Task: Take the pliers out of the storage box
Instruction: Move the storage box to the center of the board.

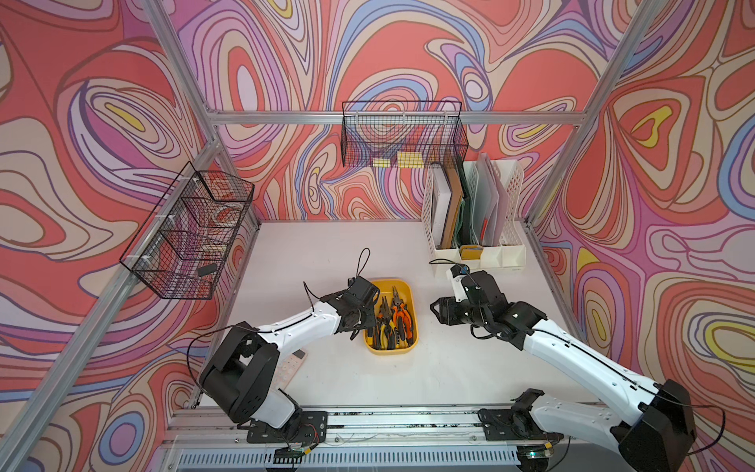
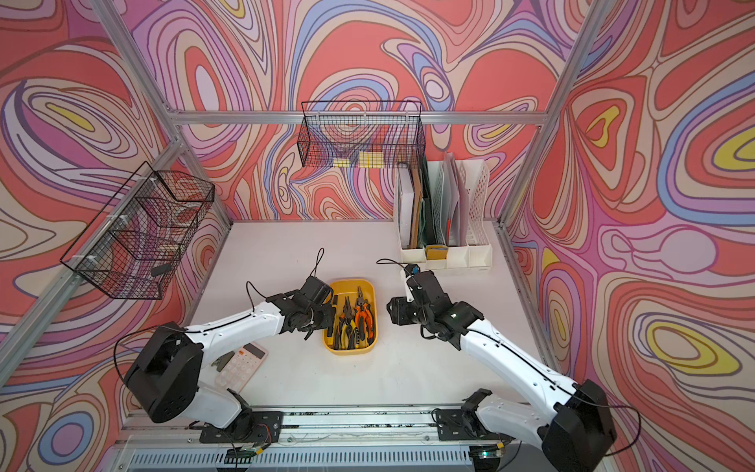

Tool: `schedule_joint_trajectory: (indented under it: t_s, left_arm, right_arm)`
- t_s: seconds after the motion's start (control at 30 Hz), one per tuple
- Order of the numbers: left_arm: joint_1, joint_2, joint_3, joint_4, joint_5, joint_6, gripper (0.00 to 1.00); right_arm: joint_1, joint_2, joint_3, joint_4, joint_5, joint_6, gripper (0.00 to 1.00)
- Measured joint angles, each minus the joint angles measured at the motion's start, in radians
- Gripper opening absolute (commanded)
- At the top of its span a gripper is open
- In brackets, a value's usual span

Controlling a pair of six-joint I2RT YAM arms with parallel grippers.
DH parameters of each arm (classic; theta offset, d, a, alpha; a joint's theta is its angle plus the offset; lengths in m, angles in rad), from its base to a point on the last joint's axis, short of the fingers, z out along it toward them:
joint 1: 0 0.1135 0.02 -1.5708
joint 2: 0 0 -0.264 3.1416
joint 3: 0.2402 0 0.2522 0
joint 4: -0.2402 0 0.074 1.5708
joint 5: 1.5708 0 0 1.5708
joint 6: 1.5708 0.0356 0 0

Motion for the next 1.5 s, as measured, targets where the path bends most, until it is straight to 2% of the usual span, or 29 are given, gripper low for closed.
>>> schedule_joint_trajectory:
  t_s: [0.2,0.47,0.63,0.9,0.93,1.0,1.17,1.2,1.5]
  left_arm:
    - [-0.04,-0.078,-0.07,-0.013,-0.004,-0.058,0.0]
    - [-0.083,-0.101,-0.083,-0.037,-0.02,-0.113,0.0]
    - [-0.095,-0.113,-0.085,-0.064,-0.02,-0.125,0.0]
    - [-0.101,-0.156,-0.111,-0.092,-0.012,-0.129,0.02]
    - [-0.102,-0.166,-0.116,-0.1,-0.012,-0.129,0.08]
    - [-0.105,-0.186,-0.127,-0.113,-0.012,-0.129,0.3]
    - [-0.106,-0.28,-0.15,-0.183,-0.011,-0.141,0.72]
    - [-0.106,-0.311,-0.15,-0.193,-0.017,-0.142,0.98]
    - [-0.106,-0.577,-0.129,-0.276,-0.138,-0.132,1.0]
  right_arm:
    - [0.005,0.035,0.012,0.011,-0.104,0.037,0.61]
    - [0.047,0.05,-0.024,0.095,-0.198,0.131,0.61]
    - [0.103,0.089,-0.028,0.129,-0.208,0.166,0.62]
    - [0.193,0.228,-0.026,0.179,-0.2,0.204,0.61]
    - [0.201,0.247,-0.022,0.185,-0.2,0.208,0.61]
    - [0.212,0.275,-0.01,0.196,-0.198,0.215,0.6]
    - [0.223,0.334,0.039,0.22,-0.196,0.223,0.59]
    - [0.224,0.347,0.056,0.221,-0.196,0.223,0.59]
    - [0.253,0.456,0.187,0.217,-0.2,0.213,0.57]
